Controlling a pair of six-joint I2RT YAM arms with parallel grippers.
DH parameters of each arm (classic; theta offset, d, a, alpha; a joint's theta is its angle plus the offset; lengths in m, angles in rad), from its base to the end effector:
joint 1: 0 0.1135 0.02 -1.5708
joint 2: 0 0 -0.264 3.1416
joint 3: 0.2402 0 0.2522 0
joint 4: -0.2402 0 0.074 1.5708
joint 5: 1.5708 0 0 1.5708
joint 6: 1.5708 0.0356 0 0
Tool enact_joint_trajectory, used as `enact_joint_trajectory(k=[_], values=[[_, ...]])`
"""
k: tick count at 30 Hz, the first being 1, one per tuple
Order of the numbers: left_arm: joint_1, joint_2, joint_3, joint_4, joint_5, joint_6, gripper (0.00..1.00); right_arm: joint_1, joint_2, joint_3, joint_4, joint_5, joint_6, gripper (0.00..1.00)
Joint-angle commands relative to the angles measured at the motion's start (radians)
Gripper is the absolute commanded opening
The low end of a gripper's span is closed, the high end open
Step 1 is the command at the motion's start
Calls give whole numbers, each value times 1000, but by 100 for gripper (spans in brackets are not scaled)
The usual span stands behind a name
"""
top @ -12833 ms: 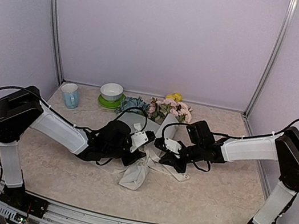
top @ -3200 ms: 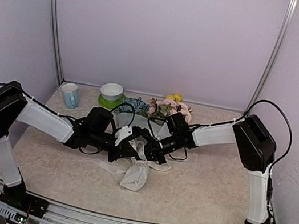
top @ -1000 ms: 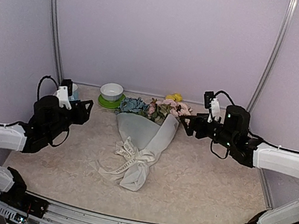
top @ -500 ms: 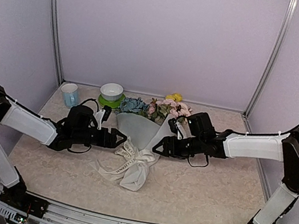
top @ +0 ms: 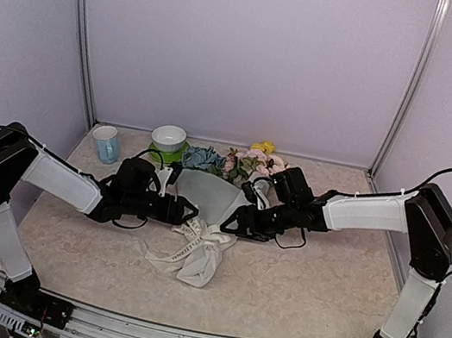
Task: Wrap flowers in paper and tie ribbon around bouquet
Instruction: Adjust the half-tied ribbon on the folded bouquet.
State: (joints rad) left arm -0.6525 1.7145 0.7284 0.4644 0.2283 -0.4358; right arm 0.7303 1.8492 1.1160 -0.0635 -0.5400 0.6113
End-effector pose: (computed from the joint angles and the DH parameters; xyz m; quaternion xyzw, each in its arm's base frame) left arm 0.2631 -0.2112 0.1495 0.1497 0.8487 -0.3419 0.3747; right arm 0.2767 0.2723 0.1732 -0.1536 0.8849 0.4196 0.1314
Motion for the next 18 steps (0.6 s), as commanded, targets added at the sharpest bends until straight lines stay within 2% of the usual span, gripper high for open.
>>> enact_joint_trajectory(k=[1, 3, 8, 10, 14, 18], values=[[105, -107, -72, -50, 15, -50, 80, 4, -4, 13, -59, -42, -23, 66], [154, -149, -138, -19, 57, -66, 81, 4, 9, 19, -82, -62, -31, 65], [110, -146, -155, -166, -63, 15, 79, 4, 15, 39, -121, -78, -40, 60], [102, -129, -150, -190, -32, 40, 81, 4, 4, 44, -144, -58, -51, 57], [114, -64, -157, -113, 82, -6, 85, 4, 9, 25, -94, -91, -28, 45], [142, -21, -161, 42, 118, -90, 86, 4, 11, 15, -72, -83, -26, 44]])
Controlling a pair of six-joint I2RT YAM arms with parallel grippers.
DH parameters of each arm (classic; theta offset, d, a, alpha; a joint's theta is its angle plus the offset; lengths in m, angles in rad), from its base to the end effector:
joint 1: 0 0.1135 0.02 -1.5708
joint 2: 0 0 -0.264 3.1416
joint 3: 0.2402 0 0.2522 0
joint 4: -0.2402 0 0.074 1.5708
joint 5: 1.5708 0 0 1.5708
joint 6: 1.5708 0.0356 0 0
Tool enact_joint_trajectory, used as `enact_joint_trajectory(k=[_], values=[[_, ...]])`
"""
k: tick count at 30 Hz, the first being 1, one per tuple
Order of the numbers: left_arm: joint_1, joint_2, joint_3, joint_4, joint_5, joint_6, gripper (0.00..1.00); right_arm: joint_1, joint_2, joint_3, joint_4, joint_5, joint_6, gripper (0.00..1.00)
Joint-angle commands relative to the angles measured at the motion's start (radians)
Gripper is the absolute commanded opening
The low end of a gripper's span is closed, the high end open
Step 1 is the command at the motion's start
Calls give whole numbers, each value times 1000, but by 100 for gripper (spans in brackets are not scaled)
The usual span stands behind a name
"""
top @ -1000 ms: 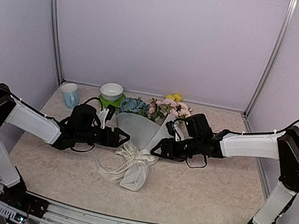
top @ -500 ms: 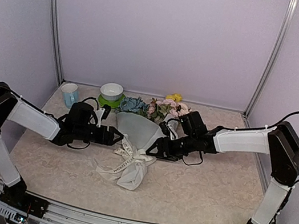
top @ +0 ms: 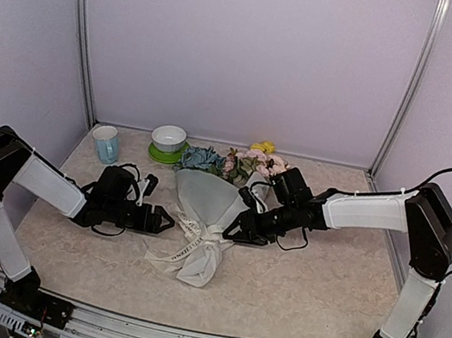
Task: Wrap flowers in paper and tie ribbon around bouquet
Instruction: Adjust the half-tied ribbon on the folded bouquet.
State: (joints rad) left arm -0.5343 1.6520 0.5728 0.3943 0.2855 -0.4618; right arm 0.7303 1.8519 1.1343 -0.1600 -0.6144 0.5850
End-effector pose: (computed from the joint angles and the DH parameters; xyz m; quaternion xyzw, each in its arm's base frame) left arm 0.2477 -0.1582 0.1206 0.0934 0.8915 -0.3156 0.3113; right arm 0.2717 0.2709 0.1720 -0.1675 0.8867 0.4230 0.0824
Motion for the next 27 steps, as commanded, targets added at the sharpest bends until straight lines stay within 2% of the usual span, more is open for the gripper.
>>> enact_joint_trajectory(k=[1, 5, 7, 8, 10, 13, 17, 20, 22, 27], values=[[26, 43, 15, 97, 61, -59, 86, 4, 8, -1, 24, -4, -3, 45], [50, -25, -13, 127, 67, -87, 88, 4, 9, -6, 26, 7, 1, 47], [63, -50, -19, 156, 100, -146, 98, 4, 9, -11, 29, 15, 2, 47], [58, -42, 7, 141, 145, -166, 99, 2, 12, -10, 30, 15, 3, 48], [26, 1, 105, 21, 166, -174, 99, 3, 18, -3, 29, 12, 6, 58], [2, 90, 214, -160, 160, -215, 99, 3, 17, 11, 18, 26, 16, 64], [-1, 157, 211, -117, 206, -296, 99, 1, -1, 13, 51, 29, 68, 73], [-16, 192, 233, -84, 231, -312, 98, 1, 16, 24, 55, 31, 100, 73], [-24, 208, 245, -84, 238, -315, 92, 1, 46, 48, 55, 15, 109, 69], [-11, 189, 184, 25, 267, -358, 45, 1, 67, 86, -19, 12, 103, 51]])
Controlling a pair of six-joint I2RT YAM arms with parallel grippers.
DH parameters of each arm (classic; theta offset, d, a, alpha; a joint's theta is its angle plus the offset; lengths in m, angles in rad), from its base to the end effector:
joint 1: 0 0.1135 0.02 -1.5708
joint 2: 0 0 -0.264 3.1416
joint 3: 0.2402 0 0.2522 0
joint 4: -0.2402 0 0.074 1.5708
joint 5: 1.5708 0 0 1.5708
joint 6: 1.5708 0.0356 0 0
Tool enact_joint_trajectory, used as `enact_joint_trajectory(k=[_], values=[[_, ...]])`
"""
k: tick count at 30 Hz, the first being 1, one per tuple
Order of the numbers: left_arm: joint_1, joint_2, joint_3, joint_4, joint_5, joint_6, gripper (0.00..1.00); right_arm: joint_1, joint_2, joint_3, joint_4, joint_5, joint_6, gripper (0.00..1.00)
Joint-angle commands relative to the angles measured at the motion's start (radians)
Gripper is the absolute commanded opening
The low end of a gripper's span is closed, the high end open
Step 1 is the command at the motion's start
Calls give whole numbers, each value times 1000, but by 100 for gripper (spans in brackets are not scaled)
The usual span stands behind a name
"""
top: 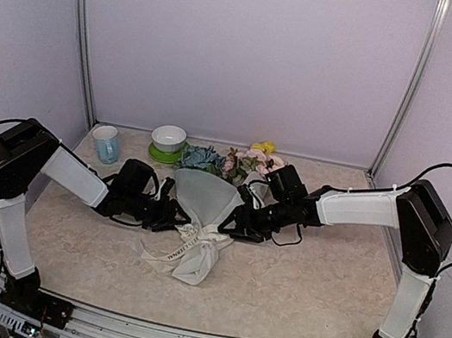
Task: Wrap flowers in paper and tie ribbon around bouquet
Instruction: Adjust the half-tied ribbon on the folded bouquet.
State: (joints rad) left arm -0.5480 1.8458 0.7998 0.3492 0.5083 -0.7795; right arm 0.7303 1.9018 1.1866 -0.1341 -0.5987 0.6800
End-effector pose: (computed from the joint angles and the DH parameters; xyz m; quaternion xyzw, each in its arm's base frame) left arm 0.2871 -0.1955 0.1182 0.0044 0.8833 -0.4318 0.1823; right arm 0.2834 0.2807 0.1702 -0.1265 0.8911 0.4287 0.0780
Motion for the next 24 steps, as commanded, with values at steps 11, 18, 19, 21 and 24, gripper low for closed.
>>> enact_joint_trajectory(k=[11, 18, 19, 21, 24], values=[[-4, -63, -91, 76, 35, -41, 4, 7, -19, 48, -143, -7, 33, 55], [-9, -91, -97, 53, 0, -8, 17, 15, 16, 77, -62, -44, 86, 61], [-10, -92, -97, 53, -4, -7, 17, 15, 23, 79, -53, -51, 91, 61], [-9, -91, -96, 48, -10, -4, 15, 15, 25, 79, -47, -47, 100, 59], [-10, -90, -98, 49, -5, -1, 9, 15, 24, 82, -28, -54, 112, 57]])
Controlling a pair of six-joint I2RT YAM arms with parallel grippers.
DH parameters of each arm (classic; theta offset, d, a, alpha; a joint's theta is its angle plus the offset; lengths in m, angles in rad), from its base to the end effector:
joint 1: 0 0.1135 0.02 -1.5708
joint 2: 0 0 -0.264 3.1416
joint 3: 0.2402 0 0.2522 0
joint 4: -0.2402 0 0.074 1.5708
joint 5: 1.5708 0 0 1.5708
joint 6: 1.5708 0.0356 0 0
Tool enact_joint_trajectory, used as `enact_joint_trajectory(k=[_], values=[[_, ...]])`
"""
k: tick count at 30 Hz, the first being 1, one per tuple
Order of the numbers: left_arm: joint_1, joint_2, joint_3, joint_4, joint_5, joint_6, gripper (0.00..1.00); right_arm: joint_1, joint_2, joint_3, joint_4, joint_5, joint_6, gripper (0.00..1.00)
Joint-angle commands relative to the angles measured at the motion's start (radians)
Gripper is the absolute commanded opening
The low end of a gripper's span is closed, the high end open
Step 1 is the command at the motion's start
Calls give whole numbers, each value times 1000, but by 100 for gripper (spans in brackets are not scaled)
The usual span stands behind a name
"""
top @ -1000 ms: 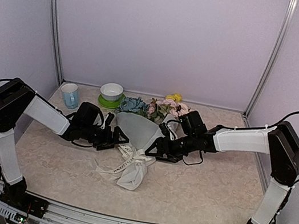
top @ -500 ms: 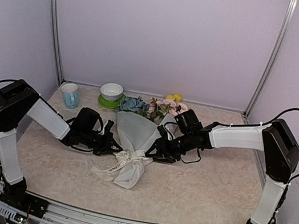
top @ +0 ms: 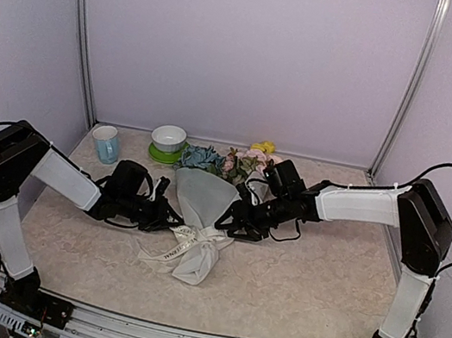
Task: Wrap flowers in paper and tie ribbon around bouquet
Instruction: Adjust the half-tied ribbon on the folded bouquet.
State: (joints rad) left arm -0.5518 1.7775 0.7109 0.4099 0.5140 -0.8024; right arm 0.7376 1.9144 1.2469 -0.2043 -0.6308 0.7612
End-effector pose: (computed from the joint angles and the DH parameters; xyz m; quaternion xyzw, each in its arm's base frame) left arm 0.2703 -0.1870 0.1223 0.0028 0.8751 -0.4452 0.1897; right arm 0.2853 0.2876 0.1789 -0.0957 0.8944 0.4351 0.0398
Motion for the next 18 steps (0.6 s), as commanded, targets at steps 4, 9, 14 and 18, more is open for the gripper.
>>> enact_joint_trajectory(k=[4, 9, 14, 18], values=[[-7, -25, -5, -17, -9, 31, 9, 8, 44, 24, 57, -50, 47, 52], [-10, -26, -9, -16, -9, 31, 8, 9, 68, 51, 14, -24, 17, 55], [-20, -23, -2, -10, -4, 29, 8, 19, 111, 101, -14, -17, -13, 39], [-17, -61, -10, -33, -53, 26, 0, 19, 94, 101, -44, 2, -32, 3]])
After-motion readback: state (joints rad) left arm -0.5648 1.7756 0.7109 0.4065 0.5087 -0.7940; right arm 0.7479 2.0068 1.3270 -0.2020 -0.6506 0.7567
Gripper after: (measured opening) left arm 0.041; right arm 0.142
